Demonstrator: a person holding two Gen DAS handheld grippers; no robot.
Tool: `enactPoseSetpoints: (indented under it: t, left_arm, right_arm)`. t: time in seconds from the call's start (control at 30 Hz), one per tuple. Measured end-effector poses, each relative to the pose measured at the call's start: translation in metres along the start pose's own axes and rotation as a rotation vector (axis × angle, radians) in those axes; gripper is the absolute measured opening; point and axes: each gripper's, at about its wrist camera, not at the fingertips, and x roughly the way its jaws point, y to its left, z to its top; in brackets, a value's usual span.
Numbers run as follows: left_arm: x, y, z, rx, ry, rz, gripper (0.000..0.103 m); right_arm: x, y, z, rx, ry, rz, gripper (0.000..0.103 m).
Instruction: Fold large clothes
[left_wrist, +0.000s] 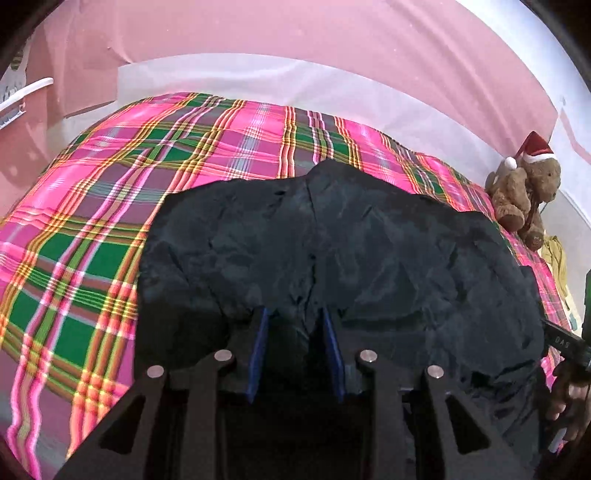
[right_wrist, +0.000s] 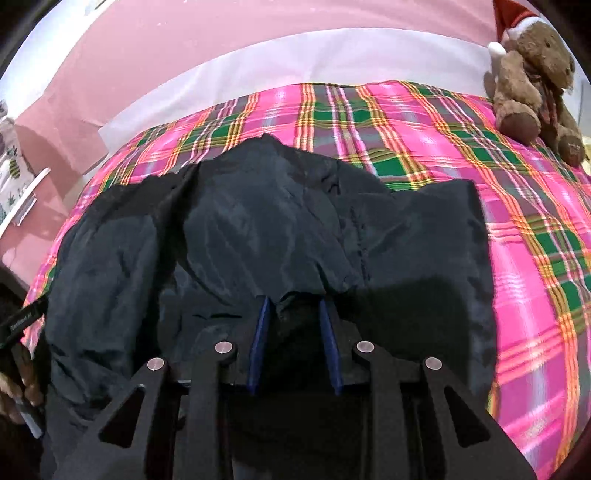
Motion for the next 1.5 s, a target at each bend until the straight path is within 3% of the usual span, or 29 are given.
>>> enactPoseSetpoints:
  t: [0.13,0.2,0.3,0.37,0.47,0.63,0.73,0.87,0.97,1.03,1.2,1.3,1.4,1.5]
  left_arm:
    - [-0.043,-0.006,0.002,0.000,-0.059,-0.035,0.032]
    - [-0.057,-0.019,-0.004,0.022,-0.077,-0.086,0.032]
    - [-0.052,-0.046,-0.017,0.072,-0.040,-0.155,0.032]
    - [-0.033,-0.057,-0.026,0.103,0.004,-0.130,0.032]
    - [-0.002,-0.056,-0.041,0.099,0.060,-0.094,0.032]
    - [0.004,-0.056,-0.047,0.115,0.058,-0.080,0.032]
    - [-0.005,-0.060,-0.046,0.108,0.075,-0.075,0.032]
    - [-0.031,-0.065,-0.049,0.098,0.051,-0.153,0.032]
    - [-0.019,-0.069,-0.056,0.117,0.074,-0.139,0.032]
    - [-0.003,-0.062,-0.059,0.076,0.106,-0.151,0.032]
    - [-0.010,-0.057,-0.055,0.056,0.110,-0.170,0.032]
    - [-0.034,-0.052,-0.045,0.032,0.077,-0.212,0.032]
    - [-0.051,-0.046,-0.016,0.045,-0.005,-0.192,0.032]
    - [-0.044,-0.033,0.019,0.052,-0.068,-0.108,0.032]
  right_arm:
    - [-0.046,0.026,-0.007,-0.044,-0.094,0.088,0.030]
    - [-0.046,0.043,-0.015,-0.083,-0.085,0.130,0.030]
    - [-0.020,0.064,-0.028,-0.125,-0.021,0.158,0.030]
    - [0.004,0.064,-0.038,-0.125,0.041,0.145,0.030]
    - [0.025,0.055,-0.050,-0.122,0.050,0.154,0.028]
    - [0.034,0.057,-0.052,-0.123,0.045,0.137,0.028]
    - [0.017,0.061,-0.049,-0.119,0.052,0.109,0.028]
    - [-0.010,0.072,-0.055,-0.156,-0.003,0.154,0.030]
    - [0.019,0.073,-0.066,-0.165,0.069,0.128,0.030]
    - [0.026,0.066,-0.071,-0.141,0.055,0.158,0.029]
    - [0.009,0.060,-0.061,-0.115,0.058,0.183,0.029]
    - [-0.021,0.050,-0.042,-0.107,-0.042,0.195,0.031]
    - [-0.030,0.039,-0.012,-0.104,-0.108,0.153,0.031]
    - [-0.022,0.028,0.013,-0.093,-0.137,0.098,0.031]
